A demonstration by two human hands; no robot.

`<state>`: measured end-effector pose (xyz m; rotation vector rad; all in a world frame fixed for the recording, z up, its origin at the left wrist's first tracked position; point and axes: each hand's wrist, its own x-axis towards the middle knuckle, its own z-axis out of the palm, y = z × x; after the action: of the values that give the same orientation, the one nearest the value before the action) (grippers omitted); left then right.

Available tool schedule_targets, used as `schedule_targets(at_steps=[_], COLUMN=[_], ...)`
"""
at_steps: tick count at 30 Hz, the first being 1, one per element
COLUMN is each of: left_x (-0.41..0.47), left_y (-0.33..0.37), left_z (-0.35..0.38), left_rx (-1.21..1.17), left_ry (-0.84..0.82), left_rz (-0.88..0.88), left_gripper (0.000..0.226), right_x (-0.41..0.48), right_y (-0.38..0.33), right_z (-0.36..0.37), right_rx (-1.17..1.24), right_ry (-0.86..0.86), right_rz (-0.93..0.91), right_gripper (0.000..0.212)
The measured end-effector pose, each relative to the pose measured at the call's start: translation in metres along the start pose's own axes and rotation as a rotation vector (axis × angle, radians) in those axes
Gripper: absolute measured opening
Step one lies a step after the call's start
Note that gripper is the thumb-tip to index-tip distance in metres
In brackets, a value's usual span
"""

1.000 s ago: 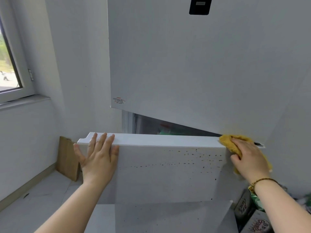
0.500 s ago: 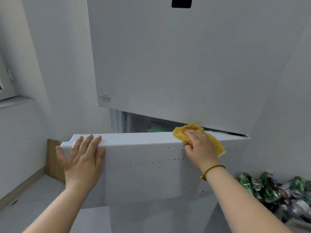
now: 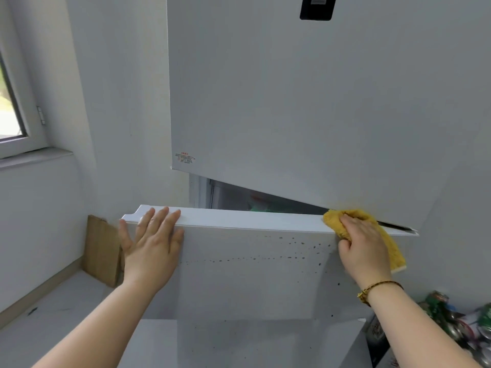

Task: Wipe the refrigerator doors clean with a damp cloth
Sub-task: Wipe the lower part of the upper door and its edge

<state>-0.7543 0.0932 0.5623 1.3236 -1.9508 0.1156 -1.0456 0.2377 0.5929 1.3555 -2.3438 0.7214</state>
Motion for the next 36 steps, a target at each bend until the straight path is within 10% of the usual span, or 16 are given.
schedule_targets(at_steps=[6,9,14,31,36], left_x=[0.028,0.048,0.086,0.184,0.19], left_y=[-0.026,-0.07,-0.109,-0.124,-0.129], left_z=[0.014,0.022,0.055,0.115,0.114], left_rx=[-0.147,-0.329,-0.596,-0.938,-1.009], left_ry=[-0.034,-0.018,-0.401,-0.695,-0.71], left_rz=[0.094,-0.127,-0.163,-0.215,-0.211], left_gripper=[0.072,0.06,0.033,0.022,0.016], right_x=[0.007,0.015,0.033,0.095,0.084], right_y=[-0.079,-0.127,-0.202,-0.331,-0.339], right_z=[0.041,0.059,0.089,0.161,0.149], right_rx=[-0.037,-0.059,-0.042,0.118,0.519], right_ry=[0.166,0.179,0.155,0.109,-0.111], right_rz=[-0.179,-0.213,-0.235,-0.341,-0.017], right_gripper=[0.036,0.04,0.049,0.046,0.051])
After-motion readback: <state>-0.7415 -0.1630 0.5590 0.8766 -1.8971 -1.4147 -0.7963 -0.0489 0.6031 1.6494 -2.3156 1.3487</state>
